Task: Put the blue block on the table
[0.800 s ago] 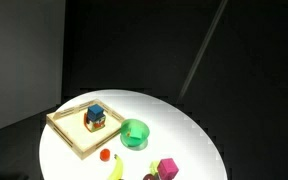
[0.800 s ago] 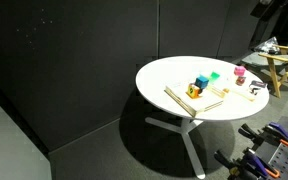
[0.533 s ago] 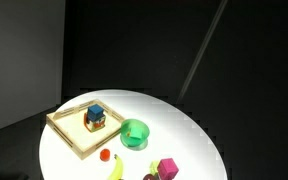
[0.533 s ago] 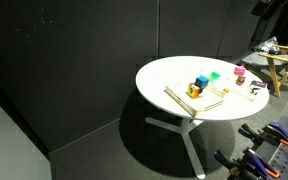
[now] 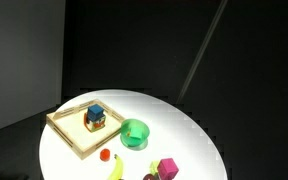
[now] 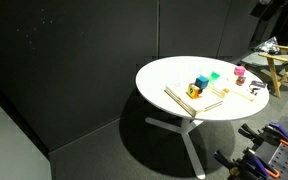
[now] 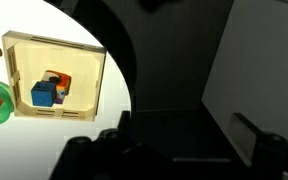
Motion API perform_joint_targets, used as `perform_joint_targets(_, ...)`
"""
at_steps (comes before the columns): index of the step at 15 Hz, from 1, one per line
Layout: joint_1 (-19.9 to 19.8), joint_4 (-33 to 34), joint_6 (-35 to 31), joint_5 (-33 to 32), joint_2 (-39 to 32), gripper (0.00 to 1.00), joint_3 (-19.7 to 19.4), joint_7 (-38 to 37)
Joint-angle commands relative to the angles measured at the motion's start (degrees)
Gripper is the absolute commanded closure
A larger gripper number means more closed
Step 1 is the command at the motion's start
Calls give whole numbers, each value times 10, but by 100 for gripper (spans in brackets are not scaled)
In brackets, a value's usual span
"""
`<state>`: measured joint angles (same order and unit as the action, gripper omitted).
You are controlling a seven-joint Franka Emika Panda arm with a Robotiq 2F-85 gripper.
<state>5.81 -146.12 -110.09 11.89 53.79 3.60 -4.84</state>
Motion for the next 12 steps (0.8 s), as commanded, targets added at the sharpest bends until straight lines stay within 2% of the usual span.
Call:
perform_joint_targets(1,-33,3,-12,-17,-7,0,3,-12)
perform_joint_targets(6,-83,7,-35,-46,-29,0,-1,-28)
perform_joint_targets(12,-118,20,-54,-70,-84,0,-24,-23)
